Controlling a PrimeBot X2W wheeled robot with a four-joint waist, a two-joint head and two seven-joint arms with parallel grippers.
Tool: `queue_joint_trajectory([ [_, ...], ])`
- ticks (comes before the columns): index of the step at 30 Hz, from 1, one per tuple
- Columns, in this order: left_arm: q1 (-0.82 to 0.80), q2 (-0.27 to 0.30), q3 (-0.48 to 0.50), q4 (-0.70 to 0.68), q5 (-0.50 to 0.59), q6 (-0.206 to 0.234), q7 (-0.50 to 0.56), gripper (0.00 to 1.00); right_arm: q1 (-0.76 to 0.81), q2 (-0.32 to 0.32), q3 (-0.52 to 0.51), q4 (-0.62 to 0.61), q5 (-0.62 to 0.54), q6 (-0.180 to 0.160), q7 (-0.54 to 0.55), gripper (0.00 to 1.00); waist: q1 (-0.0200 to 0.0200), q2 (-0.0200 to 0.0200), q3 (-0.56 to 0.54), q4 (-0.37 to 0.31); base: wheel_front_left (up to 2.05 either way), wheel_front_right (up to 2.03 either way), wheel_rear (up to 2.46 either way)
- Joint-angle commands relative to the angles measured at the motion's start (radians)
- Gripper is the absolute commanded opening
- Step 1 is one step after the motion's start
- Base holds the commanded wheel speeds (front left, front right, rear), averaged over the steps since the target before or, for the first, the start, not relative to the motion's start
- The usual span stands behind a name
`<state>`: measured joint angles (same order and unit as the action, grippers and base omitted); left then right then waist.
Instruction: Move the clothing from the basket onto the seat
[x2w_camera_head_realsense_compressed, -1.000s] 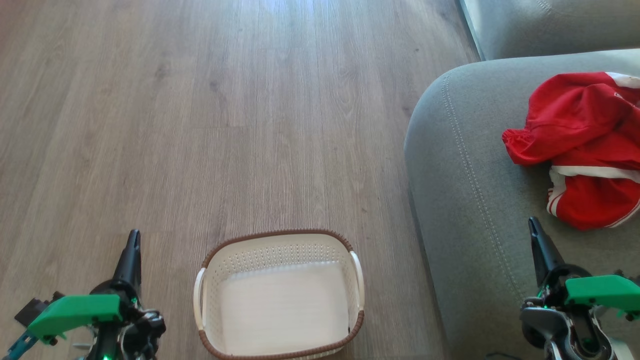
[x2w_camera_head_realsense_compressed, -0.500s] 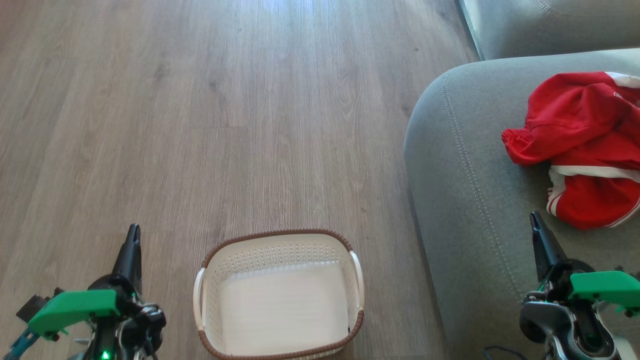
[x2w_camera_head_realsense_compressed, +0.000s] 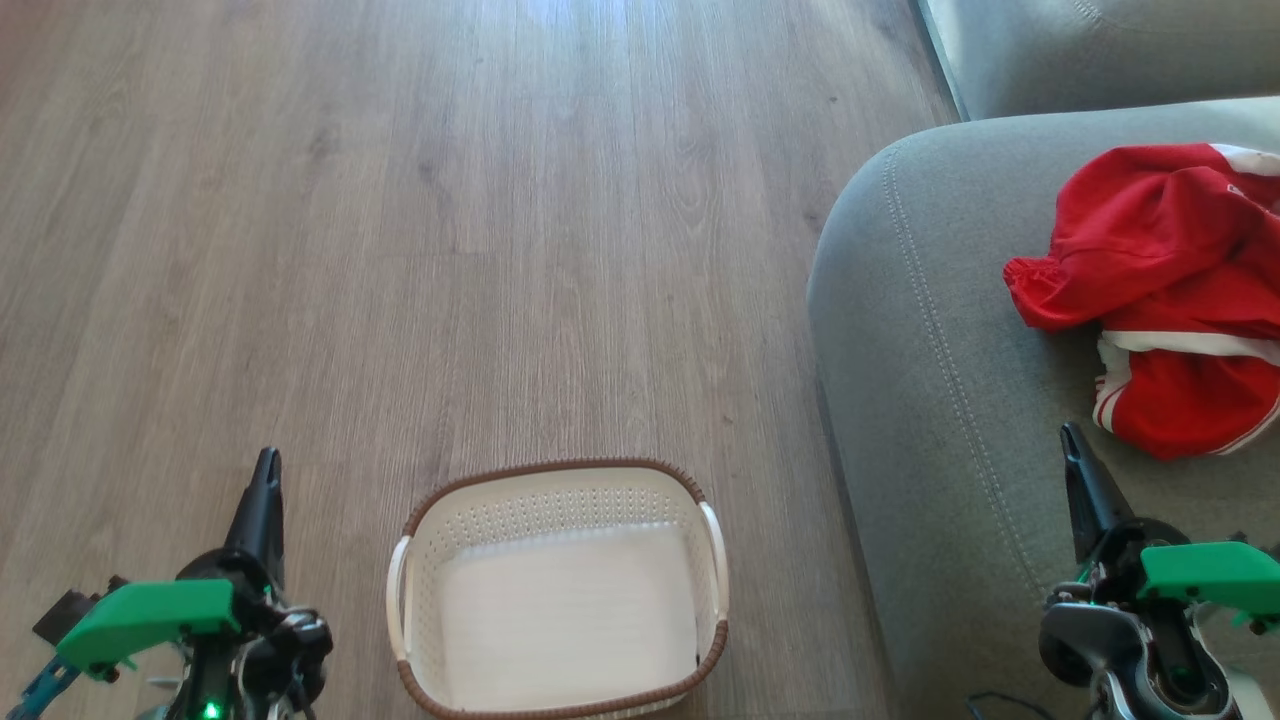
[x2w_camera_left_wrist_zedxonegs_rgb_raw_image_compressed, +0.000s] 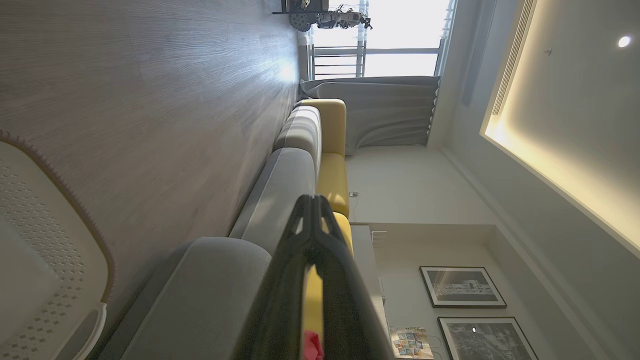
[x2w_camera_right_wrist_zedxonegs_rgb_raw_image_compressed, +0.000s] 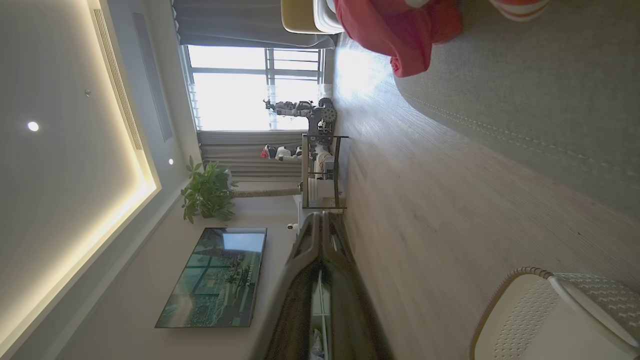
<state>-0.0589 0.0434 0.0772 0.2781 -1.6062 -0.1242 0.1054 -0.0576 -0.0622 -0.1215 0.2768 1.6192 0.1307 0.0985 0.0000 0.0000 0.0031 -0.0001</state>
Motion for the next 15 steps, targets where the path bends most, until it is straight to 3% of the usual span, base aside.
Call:
queue_joint_trajectory([
  [1, -0.049, 0.007, 0.037, -0.033, -0.002, -0.007, 0.008, 0.00, -0.049, 0.004, 0.018, -0.033, -0.002, 0.000, 0.007, 0.00, 0.0000, 0.0000, 0.000, 0.000, 0.00, 0.00, 0.00],
  [15, -0.049, 0.007, 0.037, -0.033, -0.002, -0.007, 0.008, 0.00, -0.050, 0.006, 0.016, -0.032, -0.004, 0.000, 0.008, 0.00, 0.0000, 0.0000, 0.000, 0.000, 0.00, 0.00, 0.00],
])
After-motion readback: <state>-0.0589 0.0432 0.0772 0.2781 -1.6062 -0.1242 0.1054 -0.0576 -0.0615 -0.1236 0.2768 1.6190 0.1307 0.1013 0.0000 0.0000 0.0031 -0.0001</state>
